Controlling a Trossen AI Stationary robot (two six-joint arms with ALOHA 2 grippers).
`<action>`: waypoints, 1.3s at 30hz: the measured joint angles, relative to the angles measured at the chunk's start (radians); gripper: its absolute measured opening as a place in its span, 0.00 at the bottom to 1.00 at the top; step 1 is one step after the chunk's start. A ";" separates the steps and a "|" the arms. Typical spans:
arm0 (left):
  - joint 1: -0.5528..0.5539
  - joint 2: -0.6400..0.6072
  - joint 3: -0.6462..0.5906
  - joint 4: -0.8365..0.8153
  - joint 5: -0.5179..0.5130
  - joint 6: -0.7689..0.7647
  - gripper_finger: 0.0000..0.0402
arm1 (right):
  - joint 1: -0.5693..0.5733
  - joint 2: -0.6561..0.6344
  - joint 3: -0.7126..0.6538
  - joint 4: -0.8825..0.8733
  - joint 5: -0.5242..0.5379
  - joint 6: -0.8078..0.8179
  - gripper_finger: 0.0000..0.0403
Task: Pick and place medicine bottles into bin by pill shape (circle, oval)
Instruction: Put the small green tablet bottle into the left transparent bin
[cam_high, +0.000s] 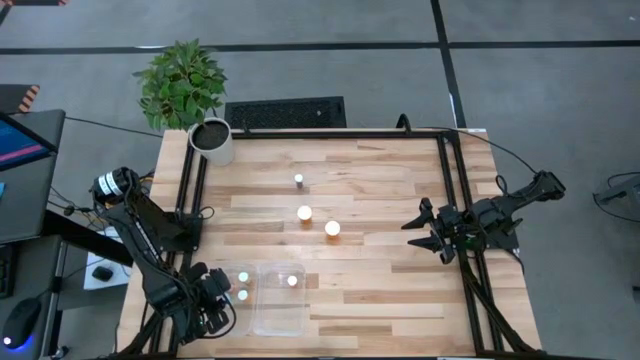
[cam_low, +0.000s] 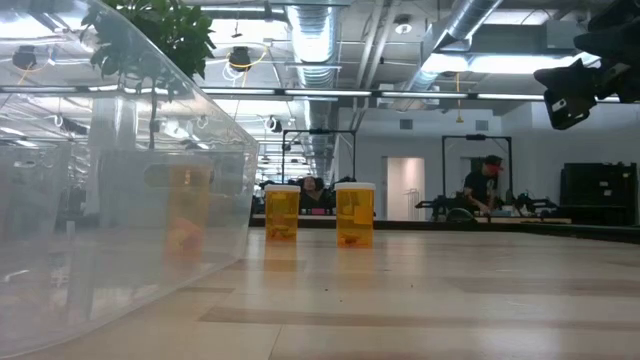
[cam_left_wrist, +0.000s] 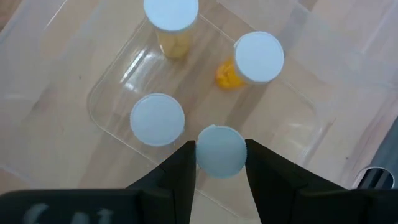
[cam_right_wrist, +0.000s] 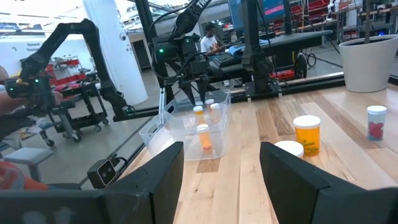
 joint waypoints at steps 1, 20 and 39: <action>0.000 0.000 0.000 0.000 0.000 0.000 0.30 | 0.000 0.000 0.000 0.000 0.000 0.000 0.56; 0.000 0.000 0.000 0.004 0.016 -0.018 0.30 | 0.000 0.000 0.000 0.000 0.000 0.000 0.56; 0.000 0.000 0.000 0.005 0.017 -0.033 0.50 | 0.000 0.000 0.000 0.000 0.000 0.000 0.56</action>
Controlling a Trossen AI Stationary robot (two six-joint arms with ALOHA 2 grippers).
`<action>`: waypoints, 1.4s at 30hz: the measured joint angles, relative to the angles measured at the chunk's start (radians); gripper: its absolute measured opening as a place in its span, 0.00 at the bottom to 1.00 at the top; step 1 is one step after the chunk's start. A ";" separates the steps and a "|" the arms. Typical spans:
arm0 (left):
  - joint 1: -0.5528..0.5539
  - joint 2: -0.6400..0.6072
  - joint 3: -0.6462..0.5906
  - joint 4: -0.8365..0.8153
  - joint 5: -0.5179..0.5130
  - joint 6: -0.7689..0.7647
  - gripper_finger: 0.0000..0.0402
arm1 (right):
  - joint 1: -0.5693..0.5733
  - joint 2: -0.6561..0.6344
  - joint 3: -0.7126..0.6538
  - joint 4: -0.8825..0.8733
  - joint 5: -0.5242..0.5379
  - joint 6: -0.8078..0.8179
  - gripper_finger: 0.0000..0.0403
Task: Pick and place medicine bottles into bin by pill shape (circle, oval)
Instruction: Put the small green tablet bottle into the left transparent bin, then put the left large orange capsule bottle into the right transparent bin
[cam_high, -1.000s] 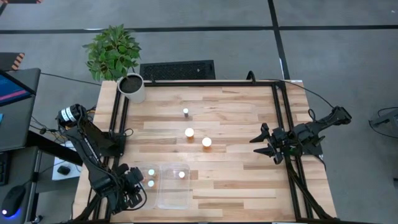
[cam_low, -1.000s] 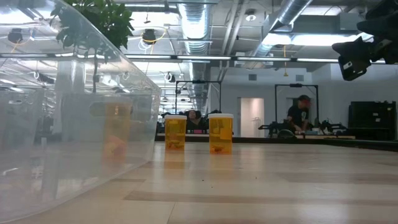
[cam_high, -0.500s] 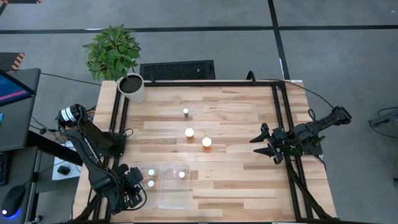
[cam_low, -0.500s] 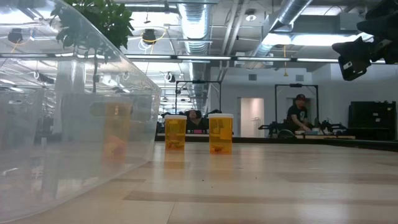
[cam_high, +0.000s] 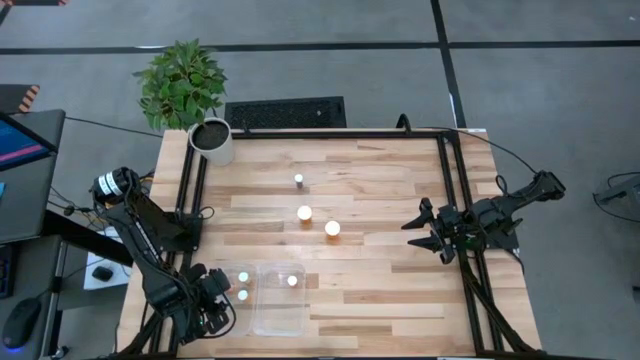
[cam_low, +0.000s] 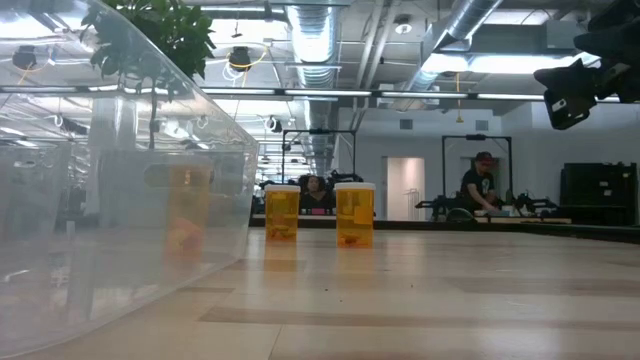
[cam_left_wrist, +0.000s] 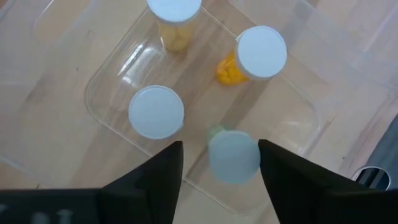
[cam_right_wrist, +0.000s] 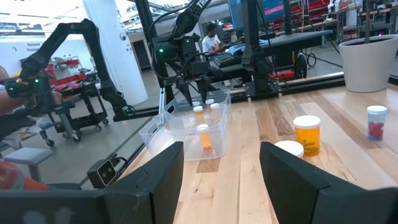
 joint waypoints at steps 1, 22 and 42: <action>0.000 0.000 0.000 0.000 0.000 -0.004 0.51 | 0.000 0.000 0.000 0.000 0.000 0.000 0.56; 0.029 -0.002 0.019 -0.004 0.001 0.023 0.62 | 0.000 0.000 0.000 0.000 0.000 0.000 0.56; 0.109 -0.002 0.087 -0.015 -0.005 0.215 0.62 | 0.000 0.000 0.000 0.000 0.000 -0.001 0.56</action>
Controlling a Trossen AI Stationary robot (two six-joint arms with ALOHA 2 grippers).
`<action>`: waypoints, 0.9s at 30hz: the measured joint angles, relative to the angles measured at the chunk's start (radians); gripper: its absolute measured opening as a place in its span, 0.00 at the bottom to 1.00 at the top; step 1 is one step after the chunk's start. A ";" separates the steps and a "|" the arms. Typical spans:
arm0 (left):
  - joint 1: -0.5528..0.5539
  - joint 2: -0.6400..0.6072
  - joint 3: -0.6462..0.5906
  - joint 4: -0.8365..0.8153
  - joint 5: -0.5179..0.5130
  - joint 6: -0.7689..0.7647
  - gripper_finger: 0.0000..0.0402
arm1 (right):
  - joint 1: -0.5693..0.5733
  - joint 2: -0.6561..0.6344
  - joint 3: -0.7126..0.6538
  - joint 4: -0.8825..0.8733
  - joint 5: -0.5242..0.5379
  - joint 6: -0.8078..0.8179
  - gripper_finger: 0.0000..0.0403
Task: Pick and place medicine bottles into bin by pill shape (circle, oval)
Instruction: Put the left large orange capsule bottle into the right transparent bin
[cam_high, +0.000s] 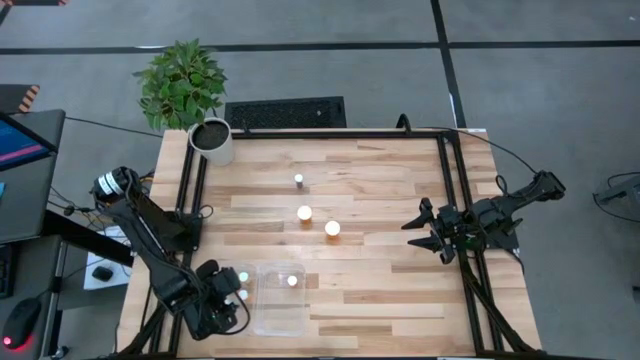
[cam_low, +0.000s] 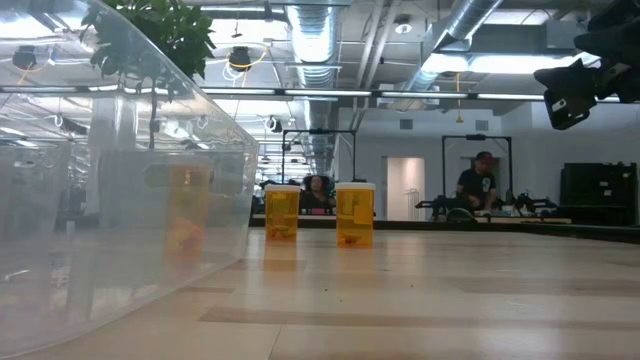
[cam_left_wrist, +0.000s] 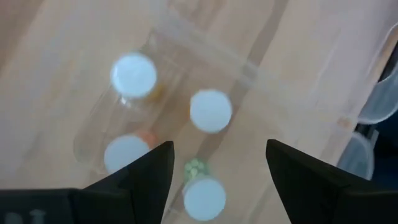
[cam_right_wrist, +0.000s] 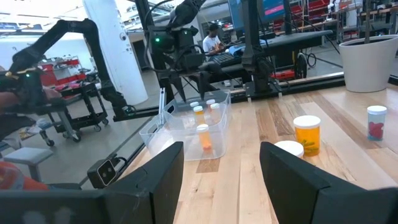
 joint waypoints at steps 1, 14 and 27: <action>0.005 0.000 0.012 -0.010 -0.009 0.012 0.62 | 0.000 0.000 0.000 0.000 0.000 0.000 0.56; 0.197 0.000 0.192 -0.158 -0.592 0.490 0.62 | 0.000 0.000 0.000 0.000 0.000 0.000 0.56; 0.671 0.001 0.191 0.184 -0.379 1.235 0.77 | 0.000 0.000 0.000 0.000 0.000 0.000 0.56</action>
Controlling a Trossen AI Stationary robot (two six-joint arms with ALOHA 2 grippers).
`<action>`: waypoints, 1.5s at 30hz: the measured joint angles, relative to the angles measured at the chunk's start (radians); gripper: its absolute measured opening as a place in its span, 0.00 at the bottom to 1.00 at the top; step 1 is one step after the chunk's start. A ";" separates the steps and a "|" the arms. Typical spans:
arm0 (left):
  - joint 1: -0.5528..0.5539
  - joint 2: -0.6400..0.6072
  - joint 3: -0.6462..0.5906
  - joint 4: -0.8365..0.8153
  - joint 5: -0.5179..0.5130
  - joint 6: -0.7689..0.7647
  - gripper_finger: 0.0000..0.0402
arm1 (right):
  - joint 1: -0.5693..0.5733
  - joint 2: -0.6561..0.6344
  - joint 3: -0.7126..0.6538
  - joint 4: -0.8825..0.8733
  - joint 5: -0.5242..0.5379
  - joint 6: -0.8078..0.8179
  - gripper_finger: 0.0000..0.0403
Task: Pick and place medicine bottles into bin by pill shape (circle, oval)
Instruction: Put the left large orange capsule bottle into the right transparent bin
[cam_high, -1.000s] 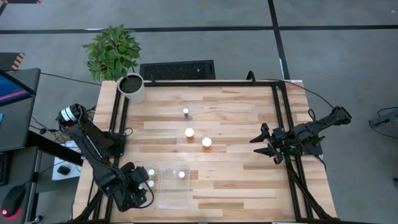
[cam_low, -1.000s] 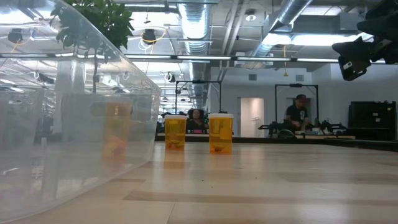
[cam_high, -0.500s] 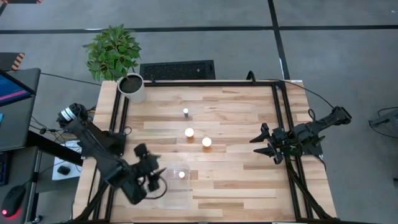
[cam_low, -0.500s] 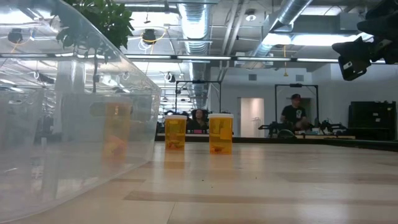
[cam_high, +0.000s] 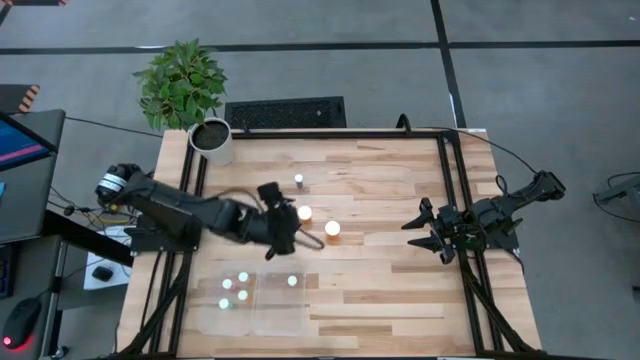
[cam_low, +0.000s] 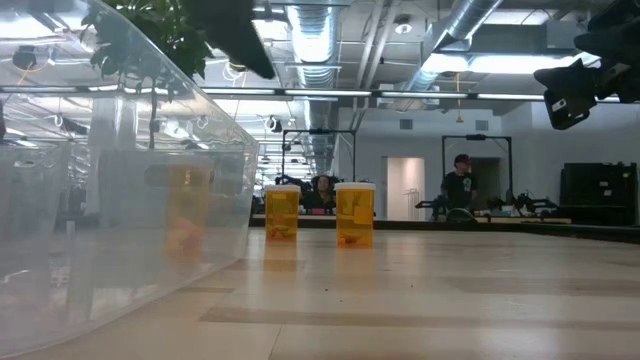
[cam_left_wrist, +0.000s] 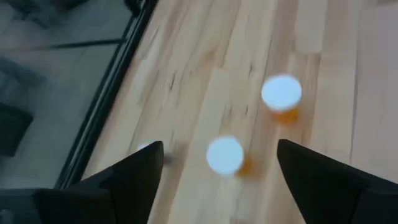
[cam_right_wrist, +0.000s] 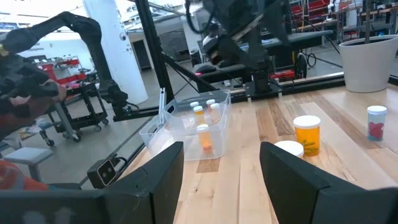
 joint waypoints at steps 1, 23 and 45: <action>0.027 0.000 0.000 0.038 0.034 0.044 0.78 | 0.000 0.000 0.000 0.000 0.000 0.000 0.56; 0.317 0.134 0.000 0.167 0.470 0.323 0.80 | 0.000 0.003 0.000 0.000 0.000 0.000 0.56; 0.372 0.297 -0.001 0.080 0.500 0.323 0.80 | 0.000 0.008 0.000 0.000 -0.003 0.000 0.56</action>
